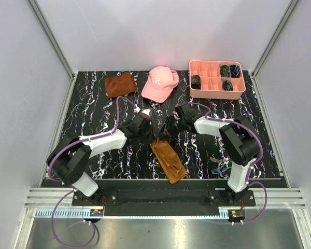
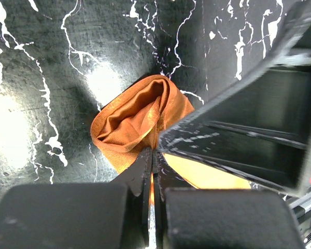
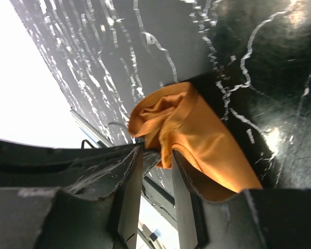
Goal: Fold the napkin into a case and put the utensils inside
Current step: Grasp the top corner of the smaller rectangle folded napkin from the folded napkin.
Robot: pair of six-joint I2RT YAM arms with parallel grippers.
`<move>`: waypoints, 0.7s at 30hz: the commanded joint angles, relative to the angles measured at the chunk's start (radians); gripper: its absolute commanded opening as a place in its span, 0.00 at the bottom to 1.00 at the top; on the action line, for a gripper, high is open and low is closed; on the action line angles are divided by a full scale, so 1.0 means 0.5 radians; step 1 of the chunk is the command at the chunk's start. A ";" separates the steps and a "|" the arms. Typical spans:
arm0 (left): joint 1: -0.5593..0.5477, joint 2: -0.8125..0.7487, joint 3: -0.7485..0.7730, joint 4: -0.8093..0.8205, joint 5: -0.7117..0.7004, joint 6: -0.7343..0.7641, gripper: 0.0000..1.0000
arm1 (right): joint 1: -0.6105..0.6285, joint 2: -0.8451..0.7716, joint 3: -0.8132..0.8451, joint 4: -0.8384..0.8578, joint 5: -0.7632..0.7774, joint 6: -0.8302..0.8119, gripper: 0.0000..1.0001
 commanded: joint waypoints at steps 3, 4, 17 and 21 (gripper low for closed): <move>0.017 -0.083 0.001 0.027 -0.023 0.017 0.00 | 0.001 -0.105 -0.012 -0.053 -0.012 -0.081 0.34; 0.017 -0.090 0.001 0.024 -0.023 0.020 0.00 | 0.001 -0.081 -0.009 -0.053 -0.021 -0.087 0.22; 0.017 -0.077 0.004 0.043 -0.008 0.008 0.00 | 0.022 0.024 0.018 -0.053 -0.021 -0.145 0.00; 0.017 -0.074 0.016 0.046 0.004 0.005 0.00 | 0.050 0.064 0.031 -0.029 -0.024 -0.127 0.00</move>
